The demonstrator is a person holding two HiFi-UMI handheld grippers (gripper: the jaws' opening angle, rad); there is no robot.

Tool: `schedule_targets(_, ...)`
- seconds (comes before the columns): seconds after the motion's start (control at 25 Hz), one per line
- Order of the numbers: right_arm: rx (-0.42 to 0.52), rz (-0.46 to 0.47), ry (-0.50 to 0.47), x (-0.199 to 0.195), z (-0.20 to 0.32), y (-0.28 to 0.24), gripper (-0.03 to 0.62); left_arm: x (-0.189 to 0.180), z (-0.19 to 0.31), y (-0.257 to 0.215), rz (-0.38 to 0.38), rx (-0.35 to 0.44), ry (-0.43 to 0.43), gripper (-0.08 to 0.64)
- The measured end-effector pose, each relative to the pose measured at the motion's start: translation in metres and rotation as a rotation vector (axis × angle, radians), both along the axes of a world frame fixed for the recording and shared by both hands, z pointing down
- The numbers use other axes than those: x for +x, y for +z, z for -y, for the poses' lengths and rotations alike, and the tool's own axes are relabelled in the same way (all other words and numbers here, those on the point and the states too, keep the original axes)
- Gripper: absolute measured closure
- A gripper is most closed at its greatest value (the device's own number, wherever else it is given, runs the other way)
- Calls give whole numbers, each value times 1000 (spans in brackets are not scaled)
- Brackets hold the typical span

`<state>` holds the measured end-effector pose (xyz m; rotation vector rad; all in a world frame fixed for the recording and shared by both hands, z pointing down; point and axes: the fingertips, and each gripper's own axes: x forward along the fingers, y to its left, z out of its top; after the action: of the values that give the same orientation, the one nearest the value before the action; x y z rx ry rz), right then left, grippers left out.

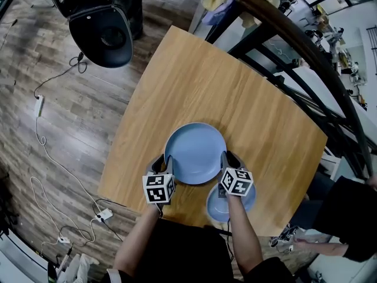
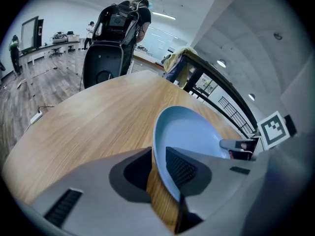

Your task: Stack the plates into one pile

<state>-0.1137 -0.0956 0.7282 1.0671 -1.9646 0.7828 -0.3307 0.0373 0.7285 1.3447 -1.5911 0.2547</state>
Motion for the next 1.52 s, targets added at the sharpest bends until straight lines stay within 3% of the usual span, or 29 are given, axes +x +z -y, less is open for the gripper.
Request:
schedule_targets(0.64,-1,-33,-60,-7,-6,5,546,-3,-4,7,3,-13,-27,510)
schedule_targets(1.52,41,20,-65,1,-25,-24,548,4,-21,-23,39,39,-42,517)
